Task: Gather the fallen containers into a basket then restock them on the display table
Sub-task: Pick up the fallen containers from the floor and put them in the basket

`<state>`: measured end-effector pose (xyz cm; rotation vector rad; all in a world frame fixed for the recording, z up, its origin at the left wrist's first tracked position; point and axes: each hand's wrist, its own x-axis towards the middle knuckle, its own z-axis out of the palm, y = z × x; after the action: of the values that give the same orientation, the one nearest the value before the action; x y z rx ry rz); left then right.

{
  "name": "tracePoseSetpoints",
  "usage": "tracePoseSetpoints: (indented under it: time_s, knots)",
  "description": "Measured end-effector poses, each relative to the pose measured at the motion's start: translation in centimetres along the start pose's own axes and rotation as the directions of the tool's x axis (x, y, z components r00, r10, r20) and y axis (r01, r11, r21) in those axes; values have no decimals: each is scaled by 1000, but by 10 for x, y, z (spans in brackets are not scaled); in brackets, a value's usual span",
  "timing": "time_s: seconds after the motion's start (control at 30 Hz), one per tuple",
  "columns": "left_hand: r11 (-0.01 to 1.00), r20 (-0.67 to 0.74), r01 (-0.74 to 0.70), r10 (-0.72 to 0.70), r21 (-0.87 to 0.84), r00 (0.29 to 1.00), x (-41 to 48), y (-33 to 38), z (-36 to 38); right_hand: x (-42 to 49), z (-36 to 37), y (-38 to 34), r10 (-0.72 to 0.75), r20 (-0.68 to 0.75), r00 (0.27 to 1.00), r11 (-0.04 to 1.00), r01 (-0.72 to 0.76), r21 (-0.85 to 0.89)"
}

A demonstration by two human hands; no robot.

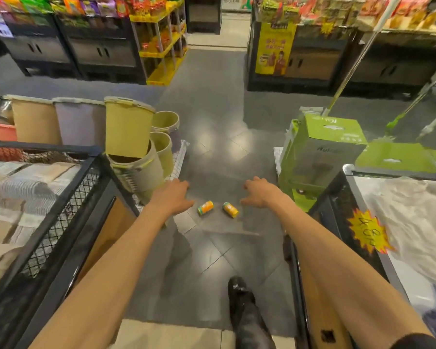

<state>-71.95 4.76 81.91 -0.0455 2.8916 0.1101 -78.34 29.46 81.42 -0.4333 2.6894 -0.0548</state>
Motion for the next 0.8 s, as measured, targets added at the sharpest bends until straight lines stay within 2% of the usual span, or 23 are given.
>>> tracePoseSetpoints:
  time_s: [0.23,0.47,0.8]
  knots:
    - [1000,63,-6,7,-21,998,139,-15,1,128,-19,29,6,26,1000,999,-7,42]
    - [997,98,28,-21,-69,995,265,-25,9,246,-31,51,37,113,993,994,-48,98]
    - [987,235,-6,45,-163,971,382,-54,62,366,9,56,136,239,961,970,-178,165]
